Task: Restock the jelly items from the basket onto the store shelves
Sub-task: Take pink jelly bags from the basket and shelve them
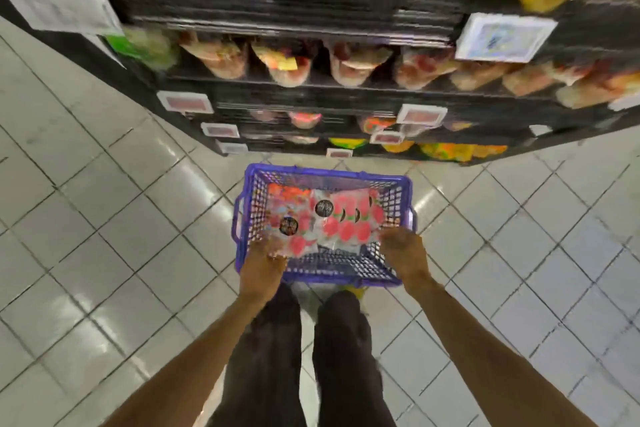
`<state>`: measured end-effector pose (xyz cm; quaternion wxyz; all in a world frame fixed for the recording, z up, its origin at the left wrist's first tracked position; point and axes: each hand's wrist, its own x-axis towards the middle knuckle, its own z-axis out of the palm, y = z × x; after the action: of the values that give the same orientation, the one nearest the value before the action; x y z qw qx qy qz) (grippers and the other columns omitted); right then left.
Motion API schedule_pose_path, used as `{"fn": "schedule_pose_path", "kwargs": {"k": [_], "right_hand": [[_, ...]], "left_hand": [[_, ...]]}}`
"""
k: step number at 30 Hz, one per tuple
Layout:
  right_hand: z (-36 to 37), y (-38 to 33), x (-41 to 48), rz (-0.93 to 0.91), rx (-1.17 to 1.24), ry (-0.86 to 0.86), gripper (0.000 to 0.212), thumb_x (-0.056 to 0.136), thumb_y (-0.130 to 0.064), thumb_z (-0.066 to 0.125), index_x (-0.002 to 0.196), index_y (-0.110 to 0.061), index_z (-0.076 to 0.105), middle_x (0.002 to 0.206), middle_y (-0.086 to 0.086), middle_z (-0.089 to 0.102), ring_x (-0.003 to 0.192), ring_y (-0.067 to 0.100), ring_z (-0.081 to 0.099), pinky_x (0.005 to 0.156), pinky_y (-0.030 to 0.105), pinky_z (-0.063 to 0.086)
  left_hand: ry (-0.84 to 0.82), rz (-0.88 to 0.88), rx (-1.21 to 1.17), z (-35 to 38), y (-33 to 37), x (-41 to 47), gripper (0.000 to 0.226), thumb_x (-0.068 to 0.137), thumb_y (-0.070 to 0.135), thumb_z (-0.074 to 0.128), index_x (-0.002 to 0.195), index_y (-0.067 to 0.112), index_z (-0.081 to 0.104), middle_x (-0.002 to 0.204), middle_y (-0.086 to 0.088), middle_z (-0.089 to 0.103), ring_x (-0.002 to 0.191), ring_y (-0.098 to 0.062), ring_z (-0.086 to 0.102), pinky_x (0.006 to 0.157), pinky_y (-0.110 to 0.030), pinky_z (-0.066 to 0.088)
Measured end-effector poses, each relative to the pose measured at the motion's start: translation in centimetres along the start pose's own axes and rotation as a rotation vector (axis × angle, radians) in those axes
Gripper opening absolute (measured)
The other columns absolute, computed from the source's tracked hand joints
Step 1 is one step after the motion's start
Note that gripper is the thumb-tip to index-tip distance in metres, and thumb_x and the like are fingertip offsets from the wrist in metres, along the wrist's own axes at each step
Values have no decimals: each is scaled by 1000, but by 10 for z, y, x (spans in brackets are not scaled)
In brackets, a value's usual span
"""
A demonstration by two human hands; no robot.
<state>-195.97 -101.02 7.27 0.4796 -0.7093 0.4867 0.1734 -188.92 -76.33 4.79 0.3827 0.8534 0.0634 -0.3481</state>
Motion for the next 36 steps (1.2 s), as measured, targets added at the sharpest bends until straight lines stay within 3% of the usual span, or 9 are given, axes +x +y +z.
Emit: {"fn": "schedule_pose_path", "kwargs": {"k": [4, 6, 9, 14, 19, 26, 32, 34, 36], "right_hand": [[40, 42, 63, 132, -21, -136, 15, 93, -9, 57, 94, -22, 62, 98, 6, 66, 85, 14, 63, 91, 35, 52], [62, 56, 94, 165, -56, -178, 25, 91, -3, 51, 82, -24, 61, 71, -4, 65, 57, 1, 60, 67, 21, 53], [98, 85, 143, 129, -85, -135, 14, 69, 5, 43, 67, -6, 51, 46, 2, 57, 37, 12, 55, 34, 15, 39], [157, 125, 212, 17, -464, -185, 27, 96, -7, 47, 111, -5, 69, 114, 11, 68, 101, 27, 65, 74, 24, 47], [204, 143, 259, 44, -468, -99, 30, 98, -17, 50, 121, 2, 55, 114, 16, 68, 102, 29, 65, 67, 25, 39], [239, 149, 282, 270, -334, -47, 53, 96, -25, 51, 139, 4, 41, 110, 14, 66, 105, 29, 65, 75, 30, 52], [238, 155, 278, 233, -123, -157, 13, 95, -25, 59, 94, -12, 64, 85, 3, 65, 85, 23, 61, 62, 22, 44], [229, 154, 272, 204, 17, -153, 6, 95, -11, 55, 91, -9, 60, 76, 1, 60, 81, 22, 58, 55, 23, 43], [214, 147, 259, 236, 278, -151, 12, 92, 0, 52, 98, -2, 62, 82, 10, 64, 82, 26, 60, 69, 32, 50]], "left_hand": [[-21, -67, 89, 43, -70, 42, 28, 85, -3, 63, 113, -5, 63, 116, -24, 63, 108, -38, 62, 91, -42, 49], [-18, -109, 93, 58, -97, 67, 28, 80, -4, 70, 108, -5, 67, 111, -22, 65, 106, -36, 63, 86, -34, 47], [-19, -196, 60, 80, -130, 111, 34, 77, -3, 74, 109, -4, 65, 106, -21, 68, 103, -38, 65, 82, -37, 49], [55, -141, 222, 114, -177, 183, 43, 75, 3, 73, 116, -2, 64, 116, -22, 64, 107, -35, 62, 89, -37, 47], [8, -259, 328, 152, -201, 243, 65, 80, 18, 71, 135, -5, 43, 132, -23, 51, 120, -35, 52, 97, -37, 45], [64, -375, 519, 175, -216, 264, 98, 78, 53, 73, 140, -8, 28, 139, -27, 38, 132, -40, 36, 111, -46, 34], [132, -405, 313, 163, -206, 256, 89, 70, 41, 85, 130, -7, 41, 124, -24, 58, 115, -37, 57, 93, -42, 51], [67, -479, 206, 154, -197, 251, 79, 70, 45, 84, 124, -4, 53, 114, -18, 68, 103, -31, 66, 85, -32, 55], [14, -549, 58, 144, -185, 242, 72, 69, 46, 84, 118, 0, 59, 94, -9, 75, 86, -18, 72, 69, -19, 52]]}}
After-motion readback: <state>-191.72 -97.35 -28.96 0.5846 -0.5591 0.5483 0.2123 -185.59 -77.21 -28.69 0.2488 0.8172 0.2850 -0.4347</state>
